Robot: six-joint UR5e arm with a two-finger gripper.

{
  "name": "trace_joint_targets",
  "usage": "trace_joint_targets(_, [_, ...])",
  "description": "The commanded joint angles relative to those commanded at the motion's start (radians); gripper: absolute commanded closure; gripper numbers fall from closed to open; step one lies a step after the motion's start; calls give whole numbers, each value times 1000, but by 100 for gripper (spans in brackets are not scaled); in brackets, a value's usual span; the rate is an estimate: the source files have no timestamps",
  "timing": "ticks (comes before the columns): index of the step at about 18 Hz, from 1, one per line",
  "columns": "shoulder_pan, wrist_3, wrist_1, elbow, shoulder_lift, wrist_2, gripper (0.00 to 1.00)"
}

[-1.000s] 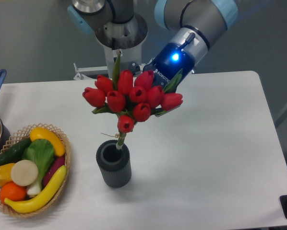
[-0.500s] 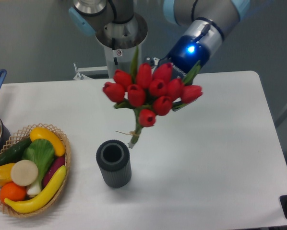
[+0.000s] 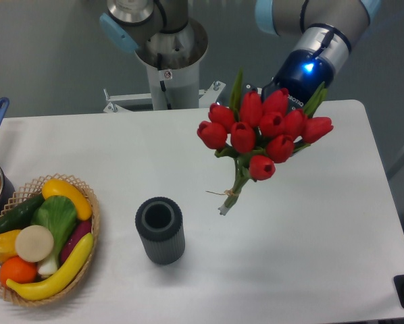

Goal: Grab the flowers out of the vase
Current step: 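Carry the tulip bunch up and away from the vase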

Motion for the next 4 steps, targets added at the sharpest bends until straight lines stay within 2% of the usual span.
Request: trace_joint_targets(4, [15,23,-2,-3,-2,0,56])
